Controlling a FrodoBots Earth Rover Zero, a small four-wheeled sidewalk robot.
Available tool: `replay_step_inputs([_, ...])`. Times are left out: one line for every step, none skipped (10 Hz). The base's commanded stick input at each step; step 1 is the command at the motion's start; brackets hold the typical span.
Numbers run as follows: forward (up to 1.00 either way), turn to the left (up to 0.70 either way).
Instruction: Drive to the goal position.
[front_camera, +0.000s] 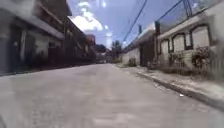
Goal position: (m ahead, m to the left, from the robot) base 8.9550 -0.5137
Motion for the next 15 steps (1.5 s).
replay_step_inputs([0.98, 0.00])
replay_step_inputs([0.98, 0.00])
replay_step_inputs([0.98, 0.00])
replay_step_inputs([0.98, 0.00])
replay_step_inputs([0.98, 0.00])
replay_step_inputs([0.97, 0.00])
replay_step_inputs([0.98, 0.00])
replay_step_inputs([0.98, 0.00])
replay_step_inputs([0.98, 0.00])
replay_step_inputs([0.98, 0.00])
replay_step_inputs([0.98, 0.00])
replay_step_inputs([0.98, 0.00])
replay_step_inputs([0.98, 0.00])
replay_step_inputs([0.98, 0.00])
replay_step_inputs([0.98, 0.00])
